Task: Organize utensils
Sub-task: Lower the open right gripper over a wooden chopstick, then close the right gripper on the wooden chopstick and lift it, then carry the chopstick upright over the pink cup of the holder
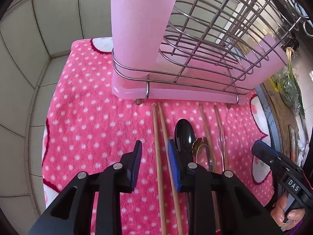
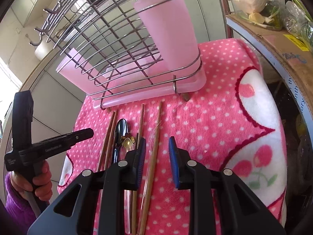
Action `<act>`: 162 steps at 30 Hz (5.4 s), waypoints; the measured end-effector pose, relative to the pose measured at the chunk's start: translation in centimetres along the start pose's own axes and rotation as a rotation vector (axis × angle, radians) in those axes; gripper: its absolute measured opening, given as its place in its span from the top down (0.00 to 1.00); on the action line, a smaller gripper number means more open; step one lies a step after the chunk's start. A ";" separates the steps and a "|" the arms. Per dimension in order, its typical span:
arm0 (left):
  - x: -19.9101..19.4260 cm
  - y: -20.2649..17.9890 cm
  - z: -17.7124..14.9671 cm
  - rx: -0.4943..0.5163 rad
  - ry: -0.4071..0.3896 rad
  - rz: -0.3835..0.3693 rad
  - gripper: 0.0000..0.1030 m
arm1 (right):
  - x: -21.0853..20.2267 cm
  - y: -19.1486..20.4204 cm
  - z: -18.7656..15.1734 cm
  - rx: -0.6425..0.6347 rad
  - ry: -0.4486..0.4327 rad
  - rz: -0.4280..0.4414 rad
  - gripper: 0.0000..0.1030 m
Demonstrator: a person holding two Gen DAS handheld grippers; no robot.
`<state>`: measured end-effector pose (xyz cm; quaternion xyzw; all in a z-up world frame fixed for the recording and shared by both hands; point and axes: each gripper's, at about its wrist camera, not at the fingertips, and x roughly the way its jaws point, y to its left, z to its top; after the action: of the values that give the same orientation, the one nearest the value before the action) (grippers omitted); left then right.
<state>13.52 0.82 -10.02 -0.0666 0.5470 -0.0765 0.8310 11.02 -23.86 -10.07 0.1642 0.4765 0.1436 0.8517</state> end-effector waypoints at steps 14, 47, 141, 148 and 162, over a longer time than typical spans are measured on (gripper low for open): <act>5.0 -0.8 0.6 0.003 0.079 0.031 0.91 | 1.0 -0.9 -0.2 0.030 0.036 0.020 0.77; 3.7 4.1 -1.0 -0.035 0.059 0.008 0.93 | 8.9 3.7 0.6 -0.061 0.139 -0.060 0.96; -25.6 3.0 5.2 -0.038 -0.675 -0.217 0.94 | -20.1 3.7 10.5 -0.149 -0.541 0.071 0.94; -27.5 2.5 8.7 -0.016 -0.755 -0.138 0.94 | -22.2 4.9 14.2 -0.184 -0.632 0.015 0.94; -21.7 2.7 13.6 0.000 -0.648 -0.054 0.94 | -16.5 5.3 18.4 -0.230 -0.501 -0.122 0.94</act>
<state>17.74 8.15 14.29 -0.1018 0.2518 -0.0734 0.9596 17.98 -28.29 13.84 0.0679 0.2405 0.1002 0.9631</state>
